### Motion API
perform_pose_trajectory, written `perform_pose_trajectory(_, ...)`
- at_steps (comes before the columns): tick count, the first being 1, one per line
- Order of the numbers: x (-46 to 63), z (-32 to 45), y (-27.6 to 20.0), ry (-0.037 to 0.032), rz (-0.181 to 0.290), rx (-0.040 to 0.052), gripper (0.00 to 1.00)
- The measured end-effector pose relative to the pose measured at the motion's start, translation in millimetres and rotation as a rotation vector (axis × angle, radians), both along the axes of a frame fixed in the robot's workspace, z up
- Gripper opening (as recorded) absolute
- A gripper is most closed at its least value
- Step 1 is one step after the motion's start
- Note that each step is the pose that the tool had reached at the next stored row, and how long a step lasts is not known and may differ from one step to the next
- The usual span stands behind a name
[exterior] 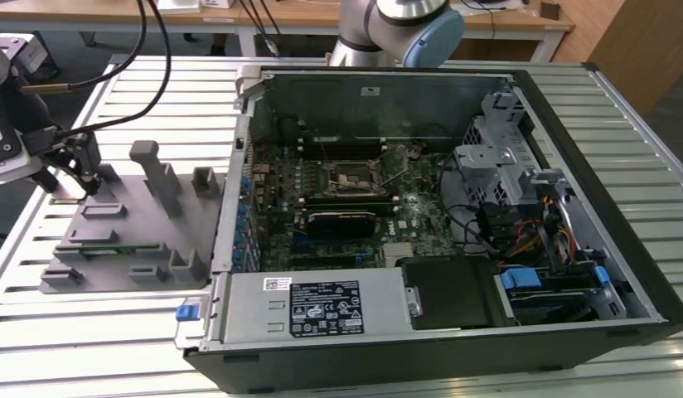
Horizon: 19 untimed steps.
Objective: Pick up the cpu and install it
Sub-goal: 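Pick up the cpu and move it towards the insertion slot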
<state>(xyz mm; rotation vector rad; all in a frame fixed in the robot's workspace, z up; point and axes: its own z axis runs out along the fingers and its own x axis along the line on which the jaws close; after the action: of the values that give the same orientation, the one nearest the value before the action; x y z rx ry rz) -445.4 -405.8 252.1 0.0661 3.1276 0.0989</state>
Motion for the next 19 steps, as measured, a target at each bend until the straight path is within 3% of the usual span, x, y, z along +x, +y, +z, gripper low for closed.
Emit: perform_pose_trajectory(19,0.0,9.5,0.0,0.0000,0.000,0.0021,0.54)
